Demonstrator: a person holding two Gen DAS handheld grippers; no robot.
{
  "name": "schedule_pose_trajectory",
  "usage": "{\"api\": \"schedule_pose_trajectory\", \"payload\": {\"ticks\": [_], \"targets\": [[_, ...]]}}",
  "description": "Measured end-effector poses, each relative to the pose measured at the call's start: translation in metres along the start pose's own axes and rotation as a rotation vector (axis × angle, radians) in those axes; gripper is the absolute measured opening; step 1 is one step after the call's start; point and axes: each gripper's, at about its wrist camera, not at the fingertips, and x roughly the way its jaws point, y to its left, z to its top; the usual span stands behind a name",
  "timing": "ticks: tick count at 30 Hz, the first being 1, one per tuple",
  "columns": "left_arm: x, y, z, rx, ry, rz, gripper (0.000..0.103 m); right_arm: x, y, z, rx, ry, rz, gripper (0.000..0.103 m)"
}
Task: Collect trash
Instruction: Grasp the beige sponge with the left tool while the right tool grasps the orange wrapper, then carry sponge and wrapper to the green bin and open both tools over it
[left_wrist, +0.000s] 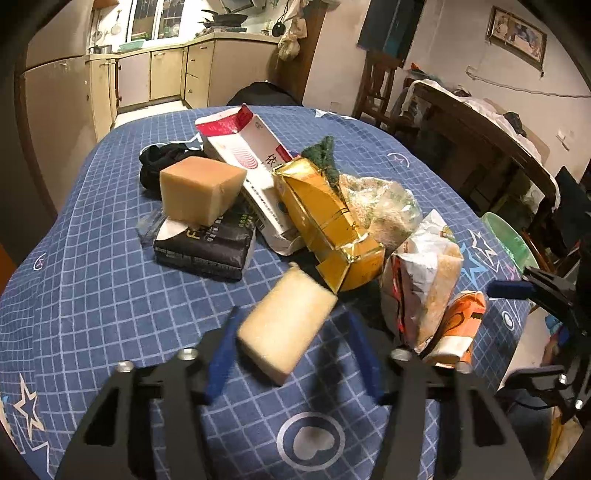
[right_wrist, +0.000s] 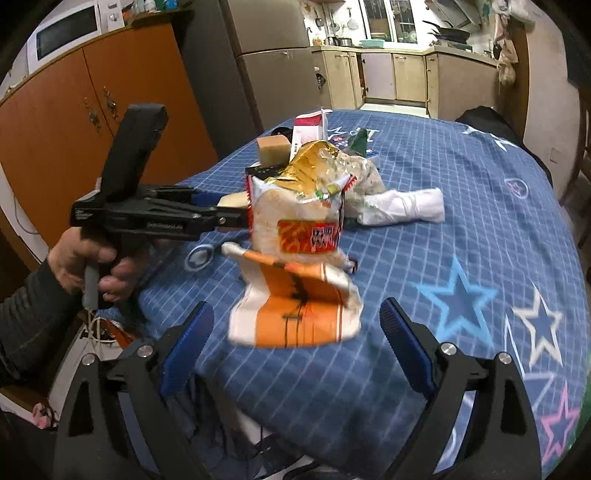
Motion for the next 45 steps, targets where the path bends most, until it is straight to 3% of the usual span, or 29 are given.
{"api": "schedule_pose_trajectory", "payload": {"ticks": [3, 6, 9, 11, 15, 28, 45], "targets": [[0.002, 0.005, 0.004, -0.021, -0.004, -0.012, 0.047, 0.015, -0.001, 0.01, -0.025, -0.003, 0.0, 0.081], [0.001, 0.006, 0.002, -0.024, -0.007, -0.014, 0.046, 0.024, -0.001, 0.013, -0.063, 0.009, -0.015, 0.068], [0.002, 0.004, -0.001, -0.009, -0.01, -0.001, 0.046, 0.029, 0.0, 0.012, -0.096, 0.023, -0.036, 0.047], [0.011, -0.005, 0.005, -0.012, -0.011, 0.006, 0.045, 0.029, 0.0, 0.011, -0.098, 0.017, -0.065, 0.027], [0.01, -0.009, 0.002, -0.023, -0.022, 0.018, 0.044, 0.016, 0.002, 0.007, -0.09, -0.008, -0.081, 0.015], [-0.021, -0.045, -0.017, -0.025, -0.121, 0.108, 0.039, -0.045, 0.005, 0.003, 0.011, -0.163, -0.142, 0.011], [-0.083, -0.094, 0.02, -0.066, -0.253, 0.133, 0.038, -0.111, -0.023, 0.007, 0.155, -0.283, -0.331, 0.011]]}}
